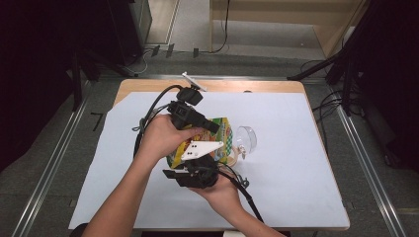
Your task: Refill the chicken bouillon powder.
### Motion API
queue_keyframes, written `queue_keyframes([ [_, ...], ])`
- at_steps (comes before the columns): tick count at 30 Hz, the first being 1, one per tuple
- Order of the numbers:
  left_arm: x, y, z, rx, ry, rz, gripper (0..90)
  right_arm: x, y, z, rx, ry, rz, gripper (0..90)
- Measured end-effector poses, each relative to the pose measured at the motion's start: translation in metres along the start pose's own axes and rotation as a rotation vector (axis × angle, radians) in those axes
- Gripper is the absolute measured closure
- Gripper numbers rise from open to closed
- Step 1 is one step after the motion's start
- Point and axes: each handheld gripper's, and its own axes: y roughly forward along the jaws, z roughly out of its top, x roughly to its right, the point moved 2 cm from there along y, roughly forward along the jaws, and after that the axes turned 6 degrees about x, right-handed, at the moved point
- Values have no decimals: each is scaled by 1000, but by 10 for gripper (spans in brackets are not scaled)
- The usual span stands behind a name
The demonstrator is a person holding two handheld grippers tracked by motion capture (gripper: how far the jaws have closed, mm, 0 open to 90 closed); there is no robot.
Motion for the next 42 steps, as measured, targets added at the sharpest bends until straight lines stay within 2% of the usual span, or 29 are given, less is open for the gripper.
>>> queue_keyframes([
  [7,-1,-2,-4,-3,7,-9,777,-3,2,-4,-1,-27,10,648],
  [11,-2,-3,-7,-8,5,-35,781,-3,3,-9,11,-10,19,584],
  [17,-3,-4,-11,-17,2,-29,807,-4,5,-14,16,-22,19,563],
  [27,-5,-3,-19,-42,37,-25,844,-5,11,-23,-23,-31,51,551],
  [34,-12,-9,-28,-67,51,-58,884,-2,11,-35,-34,-17,59,541],
  [37,-14,-12,-31,-72,59,-51,887,1,11,-38,-40,-7,56,535],
  [42,-14,-15,-35,-81,74,-54,889,0,13,-41,-52,-22,50,525],
])
